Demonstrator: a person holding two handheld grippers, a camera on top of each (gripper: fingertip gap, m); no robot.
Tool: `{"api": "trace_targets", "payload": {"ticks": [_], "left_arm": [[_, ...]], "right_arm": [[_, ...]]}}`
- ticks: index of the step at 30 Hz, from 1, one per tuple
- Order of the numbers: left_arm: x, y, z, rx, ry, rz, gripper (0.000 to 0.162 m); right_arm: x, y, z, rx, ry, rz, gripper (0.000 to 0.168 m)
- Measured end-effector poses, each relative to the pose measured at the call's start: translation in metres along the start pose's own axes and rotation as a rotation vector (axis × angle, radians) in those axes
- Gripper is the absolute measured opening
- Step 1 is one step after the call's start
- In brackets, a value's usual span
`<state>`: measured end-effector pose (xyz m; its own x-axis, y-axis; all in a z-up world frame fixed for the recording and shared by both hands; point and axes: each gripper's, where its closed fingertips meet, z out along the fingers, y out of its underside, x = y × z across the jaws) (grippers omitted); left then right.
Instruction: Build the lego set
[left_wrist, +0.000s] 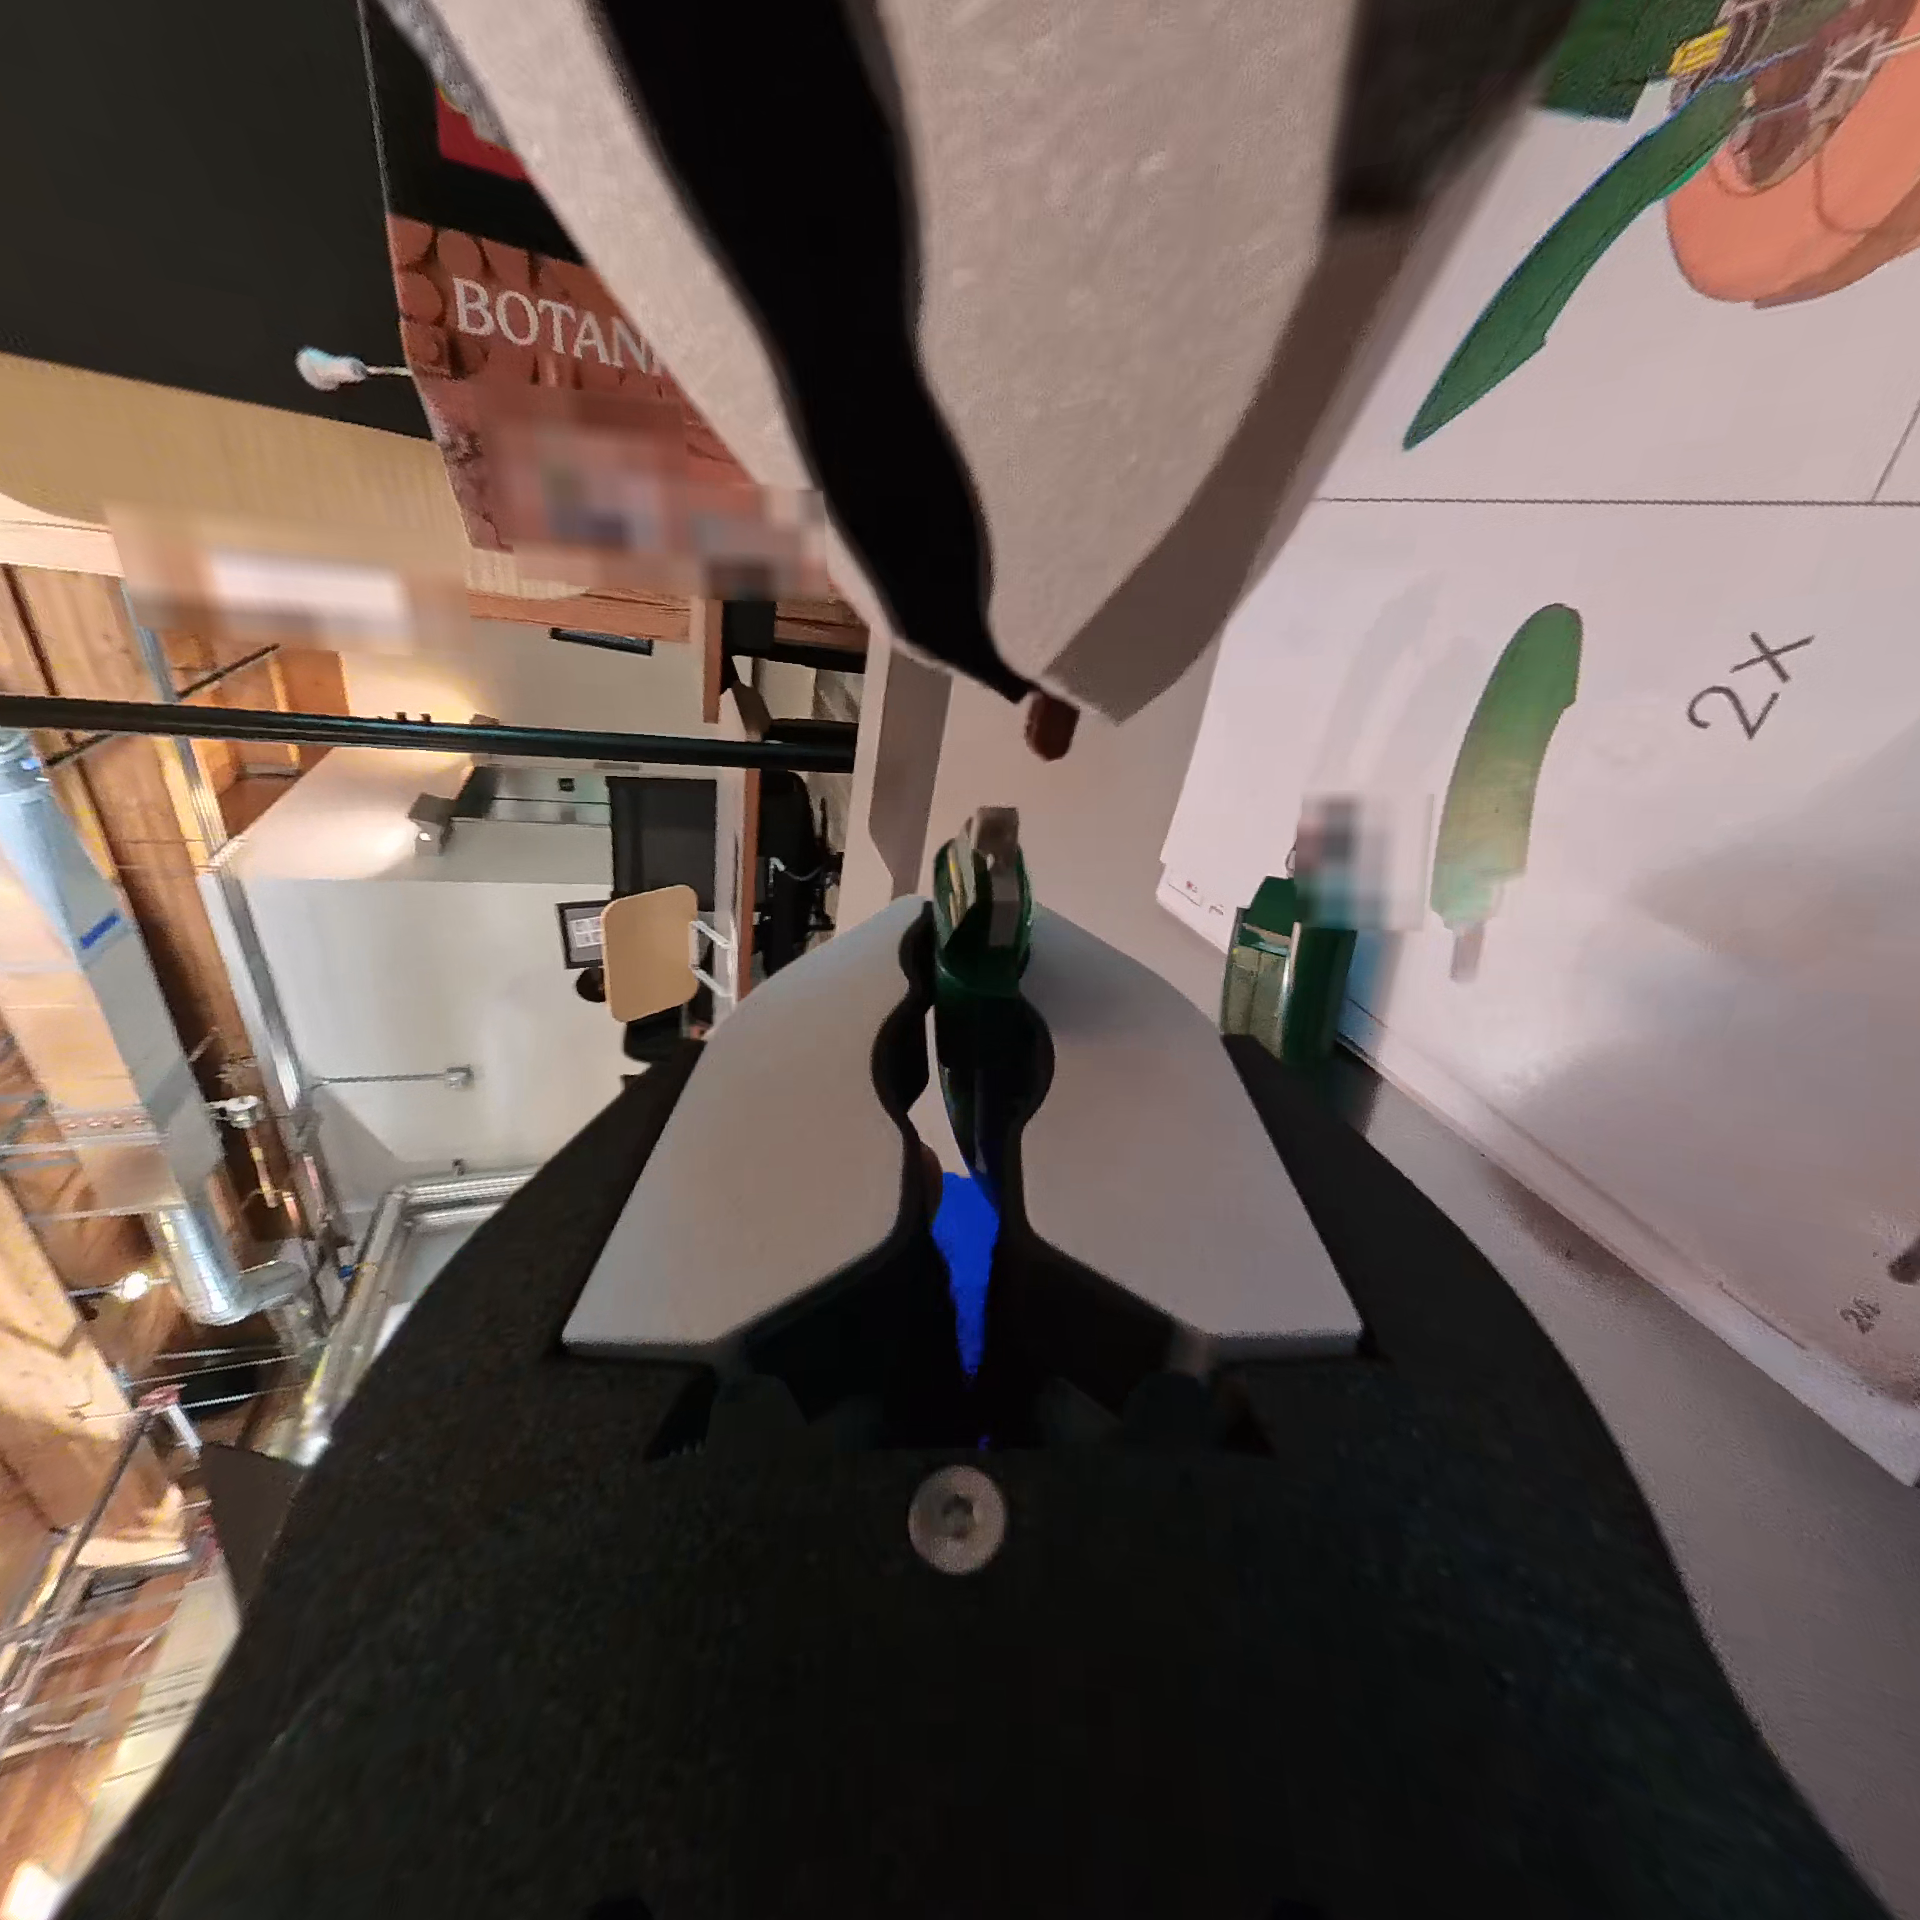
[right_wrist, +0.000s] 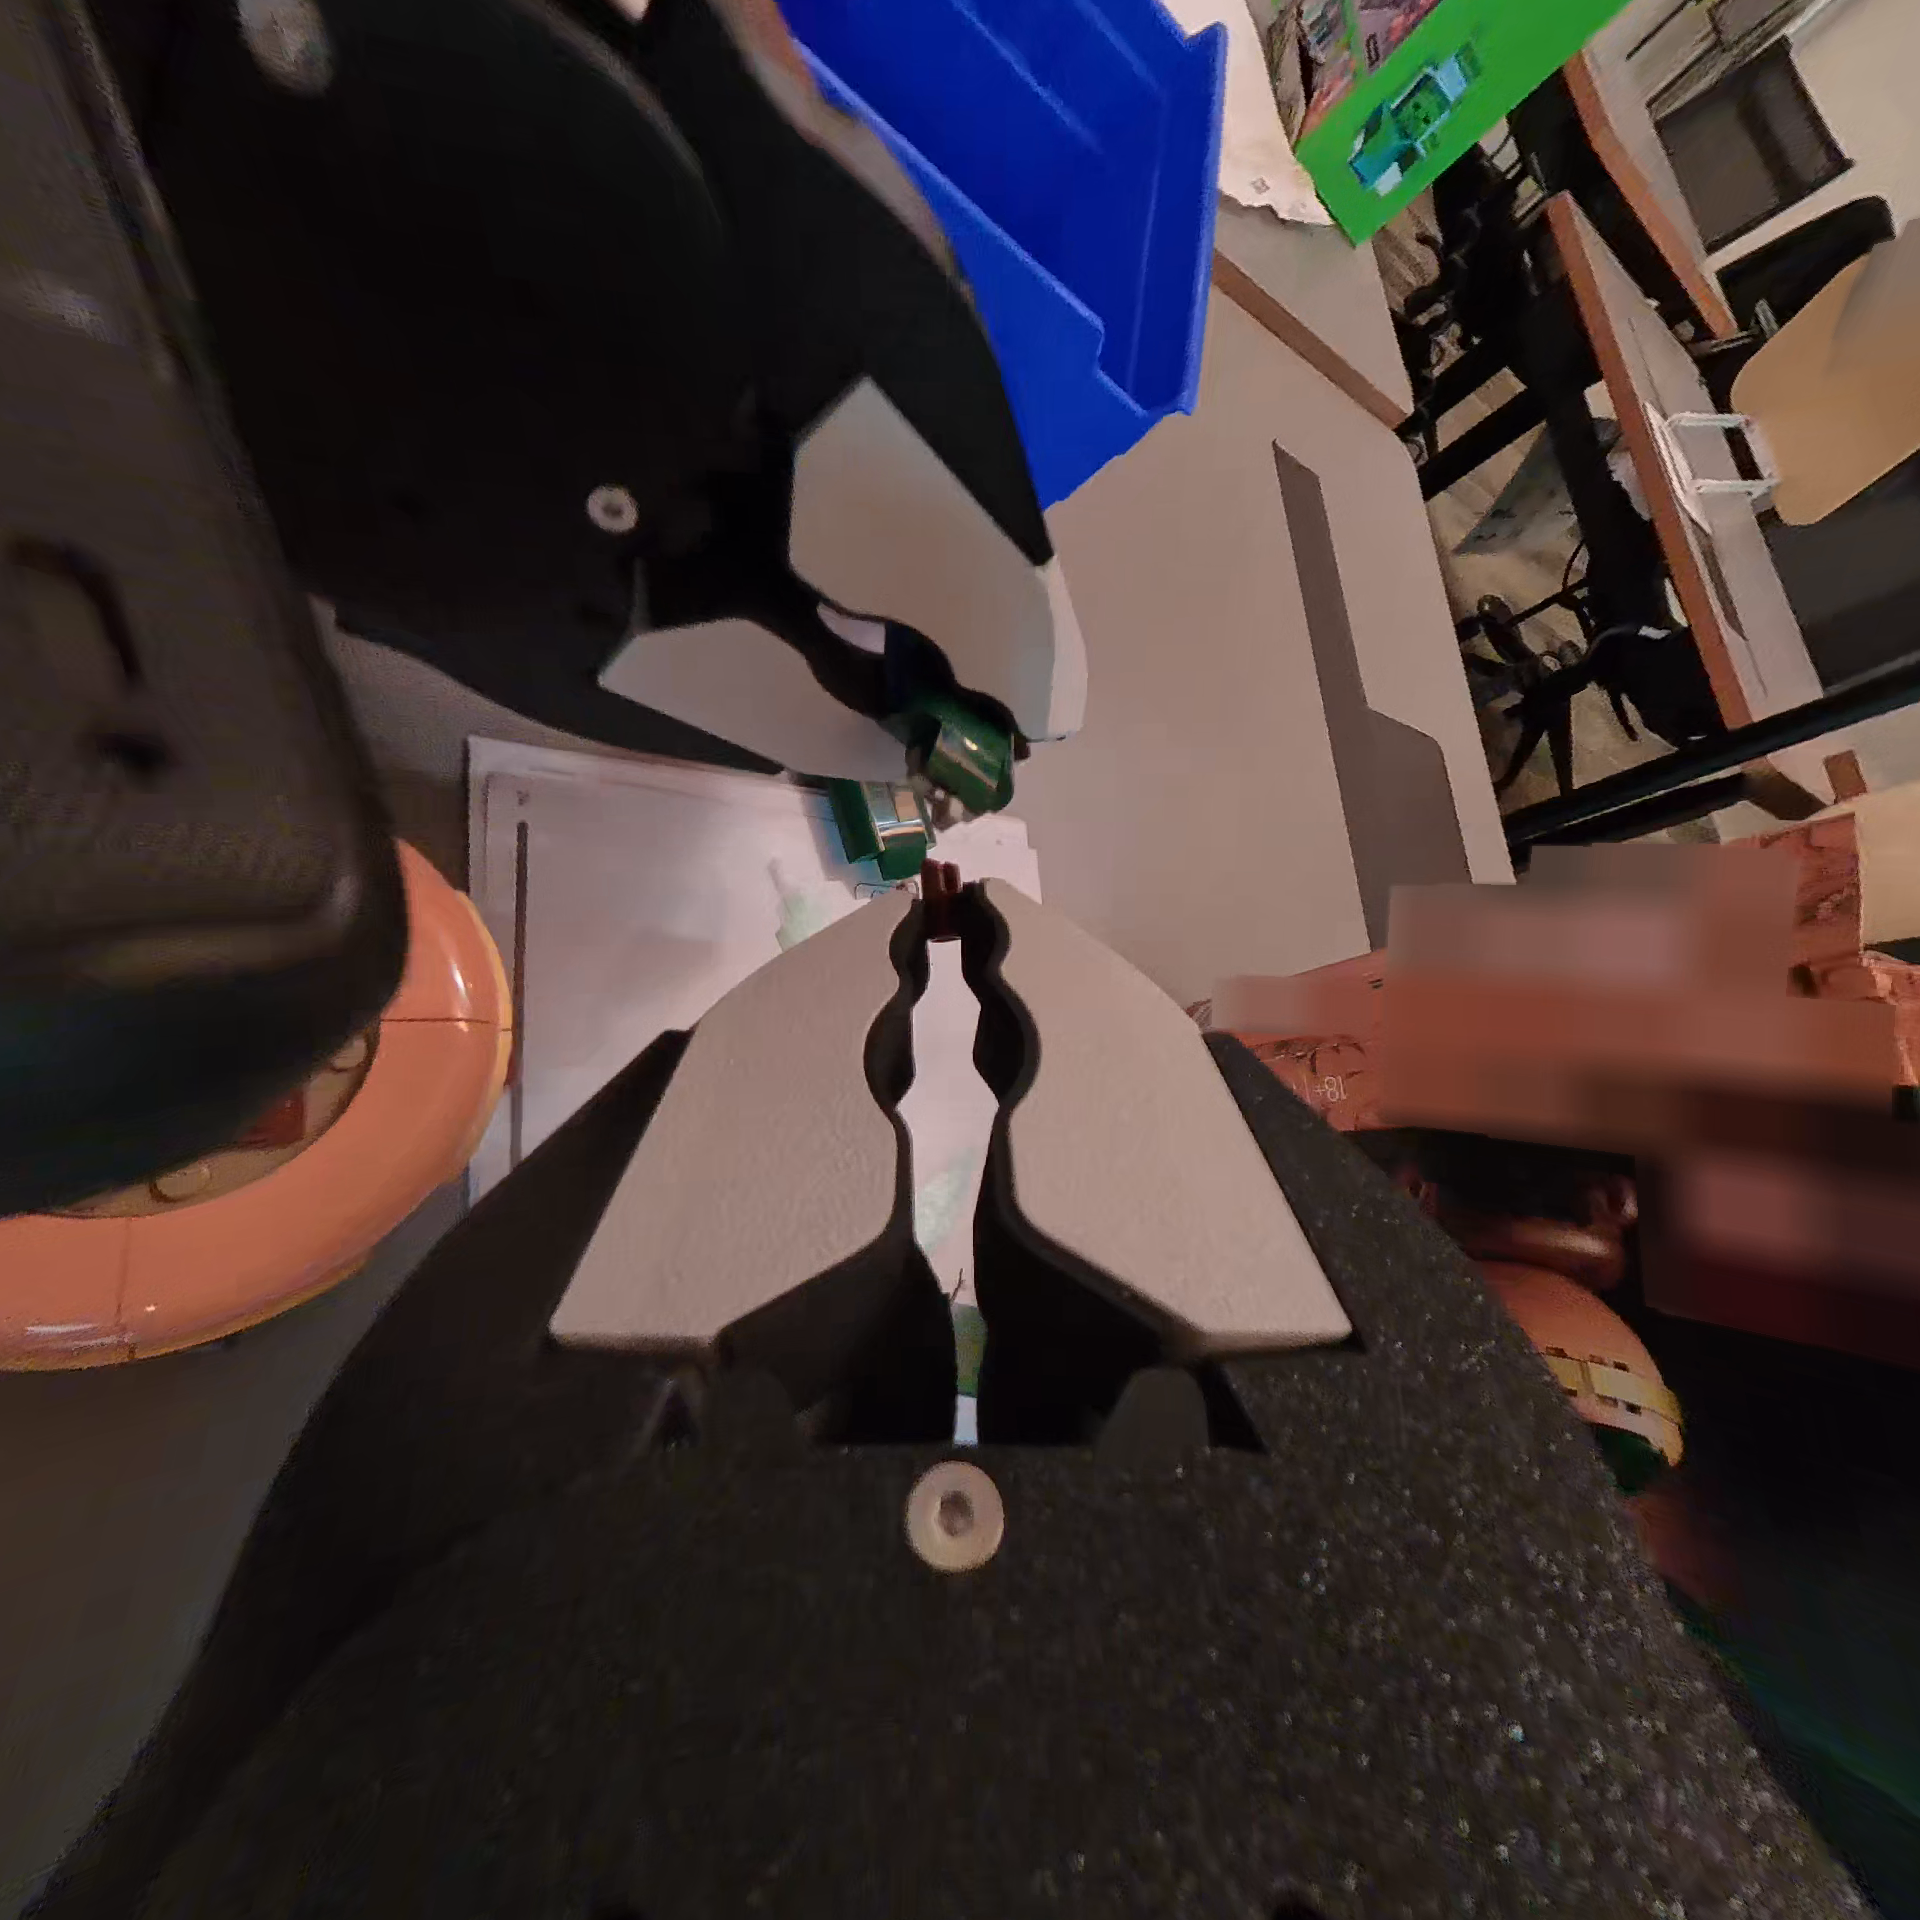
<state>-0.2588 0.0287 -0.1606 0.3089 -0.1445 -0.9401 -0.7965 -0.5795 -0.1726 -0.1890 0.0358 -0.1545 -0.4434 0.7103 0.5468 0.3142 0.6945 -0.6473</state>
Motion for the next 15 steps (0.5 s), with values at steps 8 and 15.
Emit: {"api": "trace_targets", "payload": {"ticks": [8, 15], "left_arm": [[-0.001, -0.006, 0.001, -0.037, 0.002, 0.064, 0.008], [0.003, -0.009, 0.005, -0.068, 0.034, 0.123, 0.008]], "right_arm": [[0.001, 0.007, 0.001, -0.011, -0.015, 0.1, 0.006], [0.001, 0.01, 0.0, -0.016, -0.017, 0.17, 0.006]]}}
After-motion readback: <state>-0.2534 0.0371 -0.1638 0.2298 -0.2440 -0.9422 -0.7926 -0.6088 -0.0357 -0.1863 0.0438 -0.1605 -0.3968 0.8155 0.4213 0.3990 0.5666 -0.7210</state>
